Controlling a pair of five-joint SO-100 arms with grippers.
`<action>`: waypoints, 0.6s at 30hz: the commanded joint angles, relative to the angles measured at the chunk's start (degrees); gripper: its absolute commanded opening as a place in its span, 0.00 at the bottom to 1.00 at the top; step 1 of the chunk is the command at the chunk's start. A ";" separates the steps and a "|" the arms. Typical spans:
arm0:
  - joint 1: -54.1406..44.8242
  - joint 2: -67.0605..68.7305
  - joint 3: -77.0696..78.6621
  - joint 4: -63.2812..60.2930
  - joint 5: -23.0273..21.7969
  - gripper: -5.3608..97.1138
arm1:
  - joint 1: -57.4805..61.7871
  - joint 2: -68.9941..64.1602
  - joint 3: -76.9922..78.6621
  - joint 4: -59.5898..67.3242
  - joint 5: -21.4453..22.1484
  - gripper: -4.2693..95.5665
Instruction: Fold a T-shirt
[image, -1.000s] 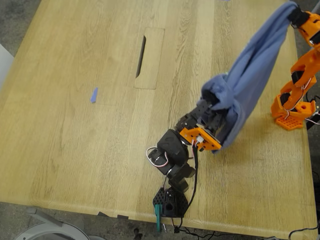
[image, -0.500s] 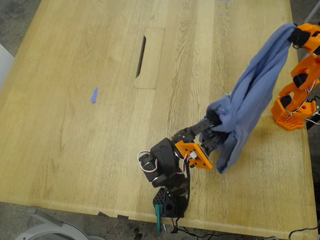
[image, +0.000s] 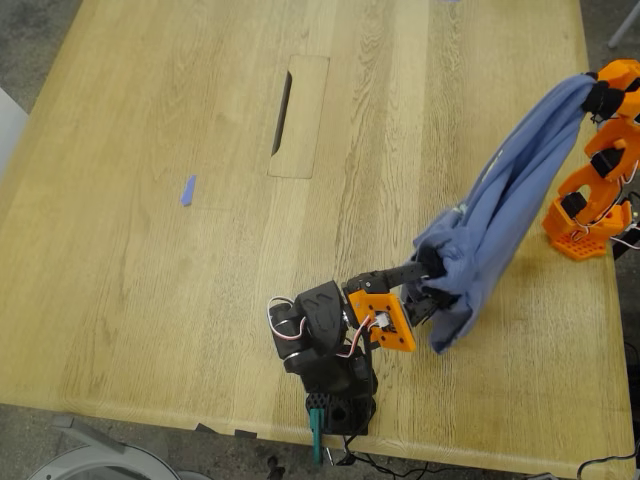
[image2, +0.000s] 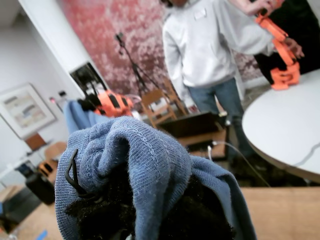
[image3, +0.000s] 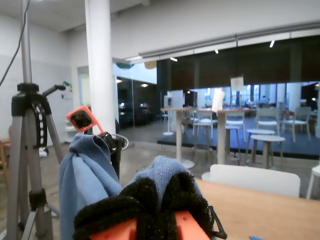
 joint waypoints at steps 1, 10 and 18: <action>0.88 9.23 12.30 -5.71 -2.55 0.05 | 0.88 3.60 -0.35 3.16 0.79 0.04; -3.16 20.83 38.94 -20.83 -8.96 0.05 | 2.29 3.69 -2.37 15.91 3.96 0.04; -5.19 33.13 58.80 -26.72 -15.73 0.05 | 4.39 2.20 -2.37 16.70 6.77 0.04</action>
